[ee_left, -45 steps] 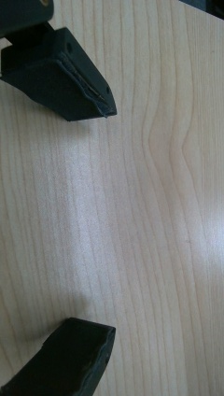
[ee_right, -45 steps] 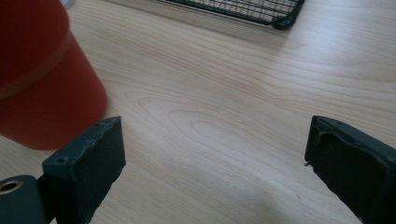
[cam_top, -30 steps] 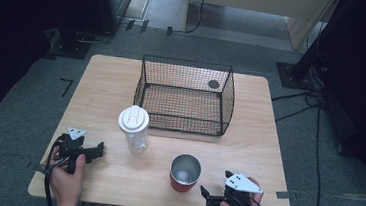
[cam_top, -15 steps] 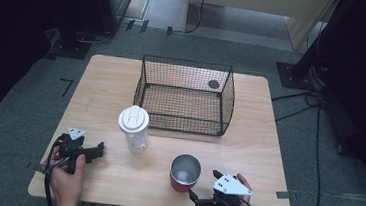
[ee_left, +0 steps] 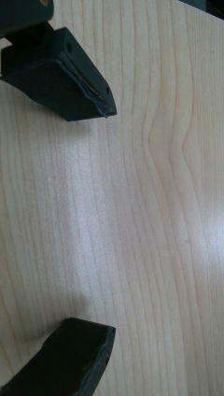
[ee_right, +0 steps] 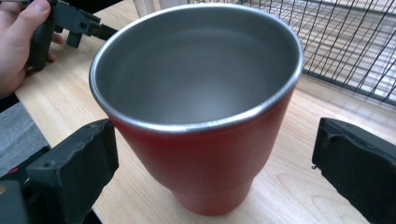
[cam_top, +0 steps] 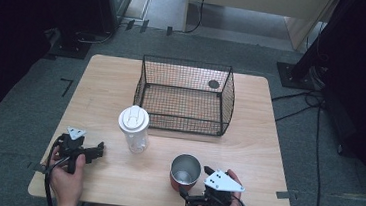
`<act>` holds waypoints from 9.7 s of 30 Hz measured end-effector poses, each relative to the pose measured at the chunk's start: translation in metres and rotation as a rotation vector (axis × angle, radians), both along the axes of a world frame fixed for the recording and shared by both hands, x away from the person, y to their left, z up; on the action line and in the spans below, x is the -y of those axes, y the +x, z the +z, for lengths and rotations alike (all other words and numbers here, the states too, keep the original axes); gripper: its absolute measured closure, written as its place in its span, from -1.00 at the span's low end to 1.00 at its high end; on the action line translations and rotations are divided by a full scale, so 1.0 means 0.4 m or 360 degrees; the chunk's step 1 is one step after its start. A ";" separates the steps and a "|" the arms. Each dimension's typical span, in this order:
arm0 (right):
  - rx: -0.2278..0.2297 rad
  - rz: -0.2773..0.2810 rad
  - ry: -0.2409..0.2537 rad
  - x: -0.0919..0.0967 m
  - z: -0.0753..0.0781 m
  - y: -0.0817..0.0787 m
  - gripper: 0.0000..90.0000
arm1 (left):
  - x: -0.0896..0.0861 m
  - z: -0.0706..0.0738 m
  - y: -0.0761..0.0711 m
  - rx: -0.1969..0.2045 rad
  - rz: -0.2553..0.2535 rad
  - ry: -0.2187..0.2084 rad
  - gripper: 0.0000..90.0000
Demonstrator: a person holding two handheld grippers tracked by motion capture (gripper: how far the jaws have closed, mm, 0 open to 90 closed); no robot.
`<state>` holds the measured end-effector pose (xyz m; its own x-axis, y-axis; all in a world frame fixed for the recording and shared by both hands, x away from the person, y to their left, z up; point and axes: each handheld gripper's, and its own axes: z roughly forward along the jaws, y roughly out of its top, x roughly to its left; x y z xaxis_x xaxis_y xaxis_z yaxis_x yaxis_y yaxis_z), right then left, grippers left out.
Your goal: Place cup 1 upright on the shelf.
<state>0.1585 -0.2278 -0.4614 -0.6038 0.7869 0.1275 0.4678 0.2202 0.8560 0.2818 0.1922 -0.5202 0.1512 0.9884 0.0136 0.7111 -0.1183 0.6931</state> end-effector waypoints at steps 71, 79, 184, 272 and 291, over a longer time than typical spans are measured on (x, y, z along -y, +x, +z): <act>0.0089 -0.0288 -0.0013 -0.065 0.100 0.061 -0.84 | 0.000 0.000 0.000 0.0003 0.0002 -0.0003 -1.00; 0.0158 -0.0333 -0.0029 -0.058 0.134 0.073 -0.84 | 0.000 0.000 0.000 0.0000 0.0001 -0.0003 -1.00; 0.0573 -0.0783 0.0191 0.000 0.189 0.485 -0.84 | 0.000 0.000 0.000 0.0001 0.0001 -0.0003 -1.00; -0.0079 -0.0853 -0.0325 -0.064 0.103 0.602 -1.00 | 0.000 0.000 0.000 -0.0001 -0.0003 0.0001 -1.00; -0.0017 -0.0831 -0.0285 -0.056 0.125 0.538 -1.00 | 0.000 0.000 0.000 0.0000 -0.0002 0.0001 -1.00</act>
<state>0.3735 -0.2054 -0.4115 -0.1266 0.9914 -0.0318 0.5625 0.0982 0.8209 0.2819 0.1924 -0.5201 0.1524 0.9882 0.0142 0.7111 -0.1197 0.6928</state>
